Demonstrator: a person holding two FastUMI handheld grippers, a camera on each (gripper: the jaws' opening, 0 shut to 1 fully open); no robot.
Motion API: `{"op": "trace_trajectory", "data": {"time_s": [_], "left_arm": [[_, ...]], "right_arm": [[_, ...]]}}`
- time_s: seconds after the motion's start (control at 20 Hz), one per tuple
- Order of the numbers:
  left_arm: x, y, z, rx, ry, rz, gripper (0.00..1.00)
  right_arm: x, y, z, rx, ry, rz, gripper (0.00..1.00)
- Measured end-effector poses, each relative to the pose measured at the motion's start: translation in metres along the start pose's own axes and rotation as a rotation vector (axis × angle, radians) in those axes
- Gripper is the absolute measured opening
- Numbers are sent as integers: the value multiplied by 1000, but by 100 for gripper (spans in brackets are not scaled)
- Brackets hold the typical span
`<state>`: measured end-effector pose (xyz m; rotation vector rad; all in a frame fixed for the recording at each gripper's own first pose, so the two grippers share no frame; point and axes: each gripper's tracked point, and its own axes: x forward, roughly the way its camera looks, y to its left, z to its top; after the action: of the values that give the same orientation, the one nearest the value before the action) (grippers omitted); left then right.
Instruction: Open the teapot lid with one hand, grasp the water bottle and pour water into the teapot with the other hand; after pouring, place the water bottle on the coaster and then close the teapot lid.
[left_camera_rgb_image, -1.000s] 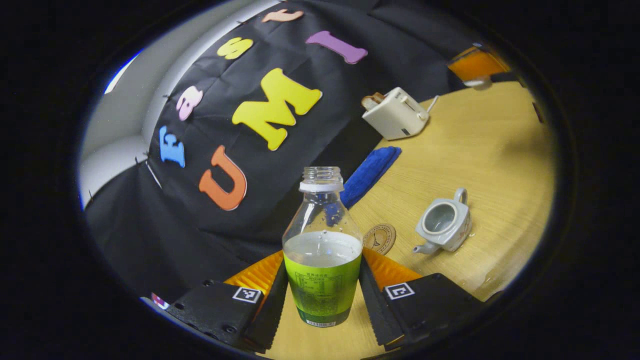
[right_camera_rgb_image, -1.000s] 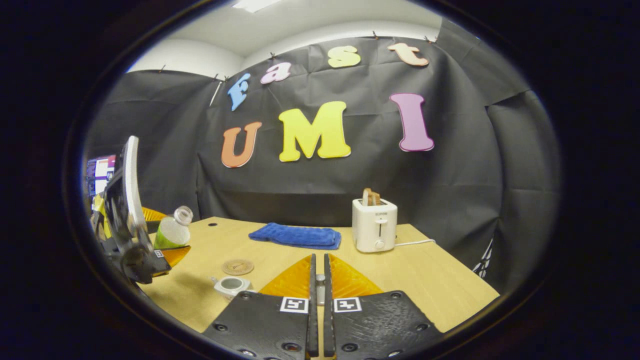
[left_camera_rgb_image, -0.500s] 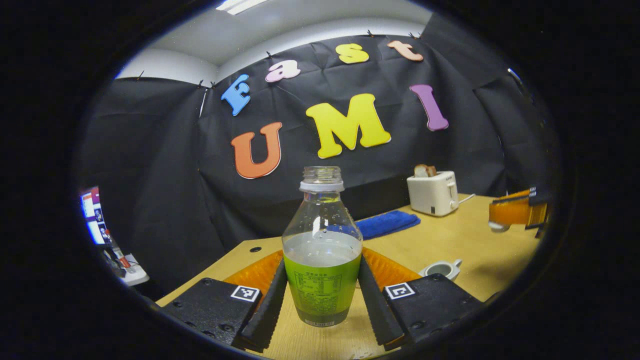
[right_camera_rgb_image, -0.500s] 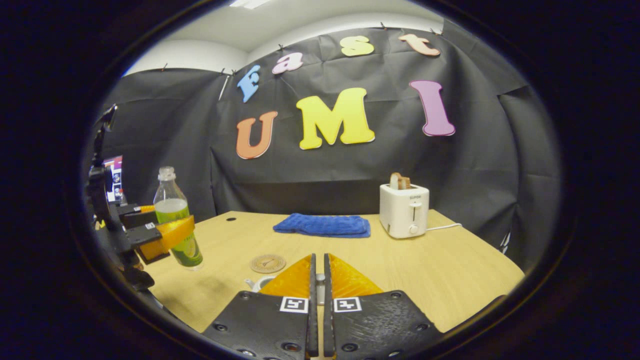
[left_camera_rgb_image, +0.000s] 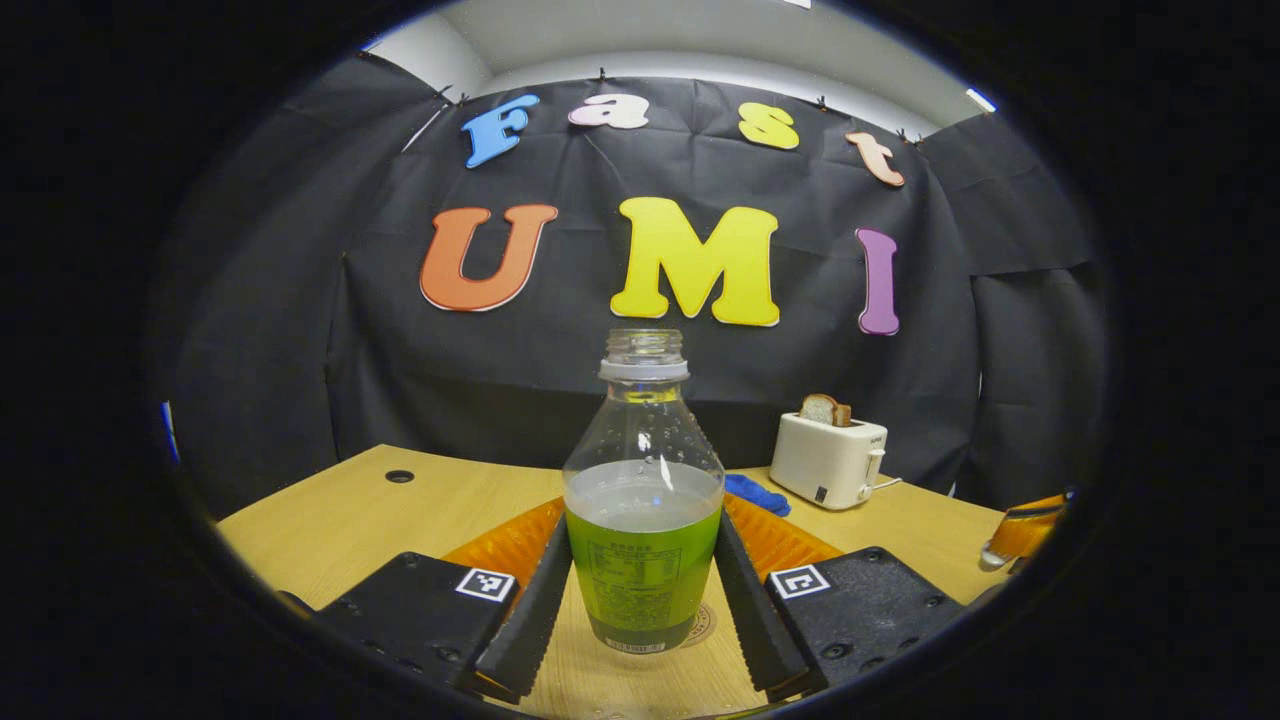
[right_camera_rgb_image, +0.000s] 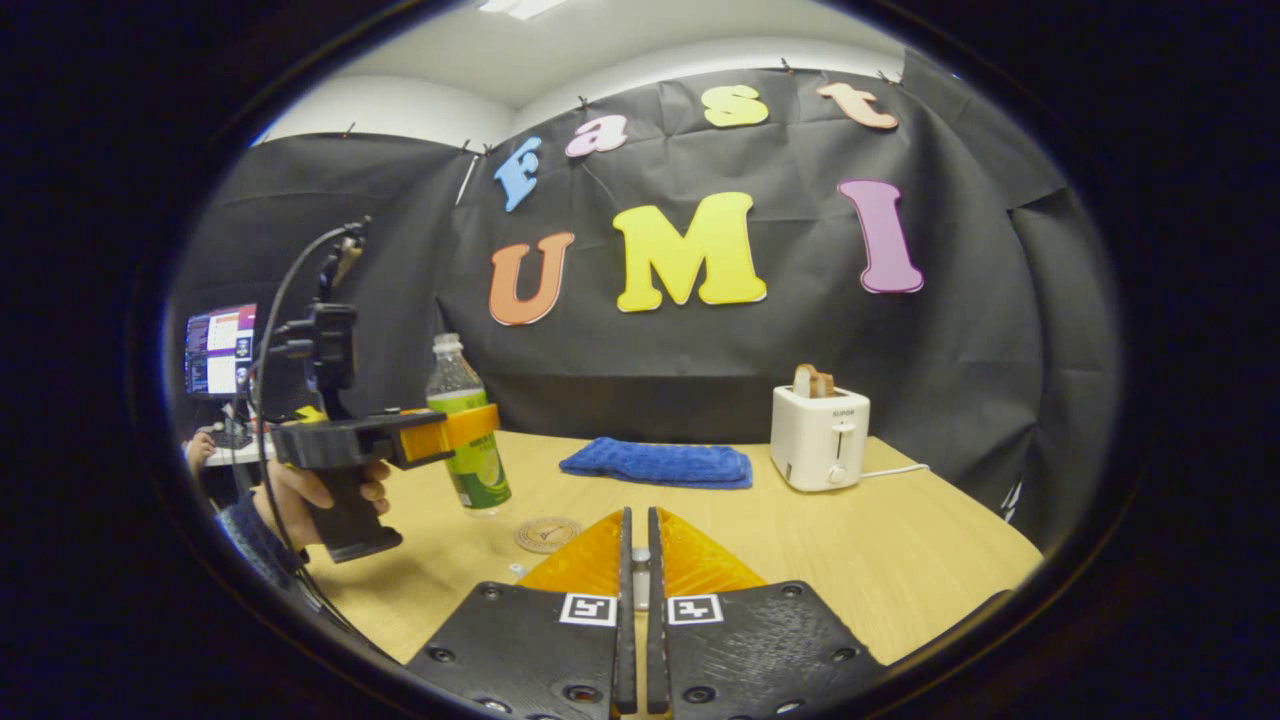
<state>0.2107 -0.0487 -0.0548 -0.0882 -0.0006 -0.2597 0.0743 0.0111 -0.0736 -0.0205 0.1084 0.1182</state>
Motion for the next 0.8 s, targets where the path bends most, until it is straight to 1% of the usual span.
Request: {"op": "trace_trajectory", "data": {"time_s": [0.15, 0.3, 0.4, 0.6, 0.7, 0.8], "left_arm": [[22, -1, -12, 11, -13, 4, 78], [35, -10, -20, -14, -9, -16, 78], [40, -18, -20, -12, -15, -29, 78], [46, -16, -22, 37, -23, -10, 80], [47, -21, -30, 35, -4, -20, 80], [46, -22, -35, 58, 13, -12, 81]], "right_arm": [[4, -11, -8, -2, 9, -18, 4], [8, -17, -15, -5, 21, -28, 4], [11, -18, -19, 1, 29, -25, 4], [13, -14, -23, 0, 37, -17, 4], [13, -12, -24, 2, 37, -11, 4], [12, -10, -24, 1, 37, -10, 4]]}}
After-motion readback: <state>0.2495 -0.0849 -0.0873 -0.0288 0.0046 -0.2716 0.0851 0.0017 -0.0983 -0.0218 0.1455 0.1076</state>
